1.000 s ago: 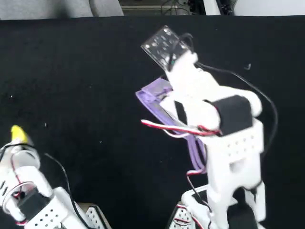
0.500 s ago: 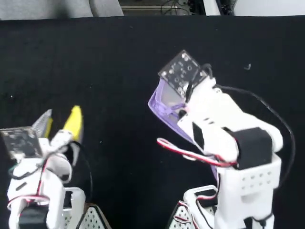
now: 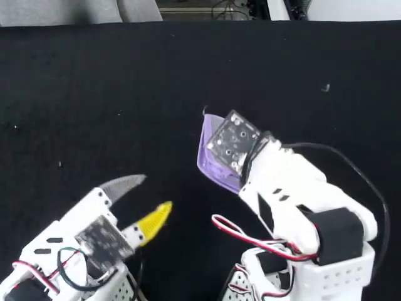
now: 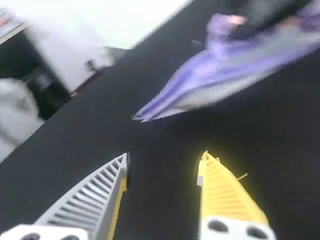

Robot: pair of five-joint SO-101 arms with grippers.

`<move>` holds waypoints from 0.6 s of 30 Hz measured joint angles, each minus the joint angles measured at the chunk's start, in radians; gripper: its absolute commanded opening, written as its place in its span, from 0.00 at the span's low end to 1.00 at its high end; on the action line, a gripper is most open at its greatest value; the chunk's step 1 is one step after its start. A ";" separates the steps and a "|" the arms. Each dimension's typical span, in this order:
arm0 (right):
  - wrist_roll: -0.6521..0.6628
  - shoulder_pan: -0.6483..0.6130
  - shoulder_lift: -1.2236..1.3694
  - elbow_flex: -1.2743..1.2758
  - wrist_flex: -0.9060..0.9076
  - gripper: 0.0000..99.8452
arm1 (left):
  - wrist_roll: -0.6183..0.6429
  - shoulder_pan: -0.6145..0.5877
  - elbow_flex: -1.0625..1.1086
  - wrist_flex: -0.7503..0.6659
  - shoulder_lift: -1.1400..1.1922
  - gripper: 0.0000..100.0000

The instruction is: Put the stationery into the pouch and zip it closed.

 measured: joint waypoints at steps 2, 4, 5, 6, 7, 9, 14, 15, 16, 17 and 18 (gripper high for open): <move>0.023 0.000 -0.008 0.018 0.000 0.01 | -0.032 0.054 0.000 0.000 0.000 0.23; 0.048 0.000 -0.012 0.035 0.000 0.01 | -0.060 0.097 0.000 0.000 0.000 0.23; 0.060 0.000 -0.014 0.040 0.000 0.01 | -0.074 0.117 0.000 0.000 0.000 0.23; 0.071 0.000 -0.021 0.048 0.000 0.01 | -0.089 0.133 0.000 -0.002 0.000 0.23; 0.080 0.000 -0.026 0.054 0.000 0.01 | -0.104 0.143 0.002 -0.014 0.000 0.23; 0.086 -0.002 -0.041 0.061 0.000 0.01 | -0.129 0.147 0.017 -0.061 0.000 0.23; 0.086 -0.044 -0.095 0.117 0.000 0.01 | -0.150 0.147 0.169 -0.250 0.002 0.23; 0.087 -0.058 -0.106 0.127 0.000 0.01 | -0.150 0.149 0.190 -0.279 0.006 0.23; 0.087 -0.069 -0.115 0.138 0.000 0.01 | -0.150 0.149 0.206 -0.304 0.002 0.23; 0.087 -0.077 -0.124 0.150 0.000 0.01 | -0.150 0.149 0.213 -0.325 0.002 0.23; 0.087 -0.078 -0.132 0.161 0.000 0.01 | -0.150 0.149 0.219 -0.344 0.002 0.23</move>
